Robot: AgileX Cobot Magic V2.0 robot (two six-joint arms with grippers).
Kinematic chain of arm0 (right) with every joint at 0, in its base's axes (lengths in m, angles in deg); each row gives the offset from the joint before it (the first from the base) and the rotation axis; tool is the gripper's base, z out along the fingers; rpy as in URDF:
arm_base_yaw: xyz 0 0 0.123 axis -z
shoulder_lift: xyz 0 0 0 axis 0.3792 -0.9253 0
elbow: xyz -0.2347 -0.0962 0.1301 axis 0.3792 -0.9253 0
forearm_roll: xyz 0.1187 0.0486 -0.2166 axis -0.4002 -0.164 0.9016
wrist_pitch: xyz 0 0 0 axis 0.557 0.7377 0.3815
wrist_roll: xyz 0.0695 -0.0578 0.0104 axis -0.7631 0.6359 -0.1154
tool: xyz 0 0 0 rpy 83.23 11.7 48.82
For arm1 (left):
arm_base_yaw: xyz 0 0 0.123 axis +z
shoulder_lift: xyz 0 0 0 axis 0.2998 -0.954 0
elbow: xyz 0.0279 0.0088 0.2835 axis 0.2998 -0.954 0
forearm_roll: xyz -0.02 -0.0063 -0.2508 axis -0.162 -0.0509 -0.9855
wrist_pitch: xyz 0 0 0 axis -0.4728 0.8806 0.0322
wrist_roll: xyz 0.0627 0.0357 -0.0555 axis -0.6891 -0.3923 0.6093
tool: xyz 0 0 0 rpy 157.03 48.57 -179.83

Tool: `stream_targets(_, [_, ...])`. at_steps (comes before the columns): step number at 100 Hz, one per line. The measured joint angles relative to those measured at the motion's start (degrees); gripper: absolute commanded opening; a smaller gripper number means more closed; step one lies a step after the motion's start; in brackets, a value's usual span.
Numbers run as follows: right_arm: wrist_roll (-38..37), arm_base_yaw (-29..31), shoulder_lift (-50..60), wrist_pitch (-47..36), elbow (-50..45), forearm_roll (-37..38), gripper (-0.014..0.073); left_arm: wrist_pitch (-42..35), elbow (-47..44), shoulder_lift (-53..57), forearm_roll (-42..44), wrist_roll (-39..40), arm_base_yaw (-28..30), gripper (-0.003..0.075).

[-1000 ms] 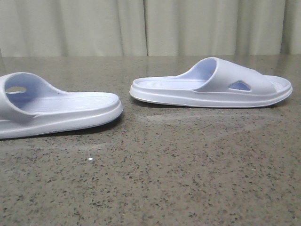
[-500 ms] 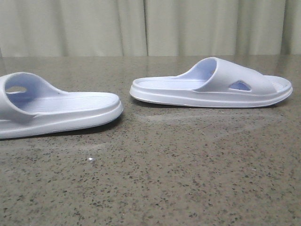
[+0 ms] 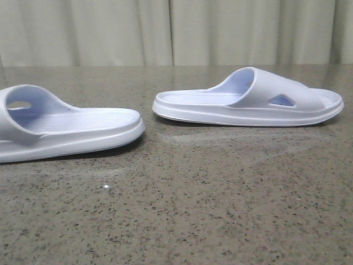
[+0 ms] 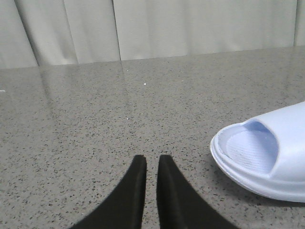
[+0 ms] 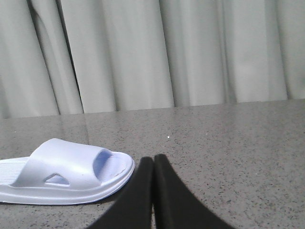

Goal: Insert blue slippers together front up

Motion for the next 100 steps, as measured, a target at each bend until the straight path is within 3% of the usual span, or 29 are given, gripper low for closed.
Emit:
stream_targets(37, [0.0,0.0,0.0,-0.1,0.0,0.0,-0.0106,-4.7,0.0,0.0,-0.9,0.0,0.0,0.0015])
stream_targets(56, [-2.7,0.0,0.0,0.9,0.0,-0.6,-0.0106,-6.9,0.0,0.0,-14.7,0.3,0.0,0.0015])
stream_targets(70, [-6.7,0.0,0.0,7.0,1.9,-1.1,-0.0106,-7.3,0.4,0.0,-24.0,0.4,0.0,0.0015])
stream_targets(100, [-7.9,0.0,-7.4,16.4,17.1,-1.6,-0.0106,1.0,12.7,-2.4,-30.7,0.4,0.0,0.0015])
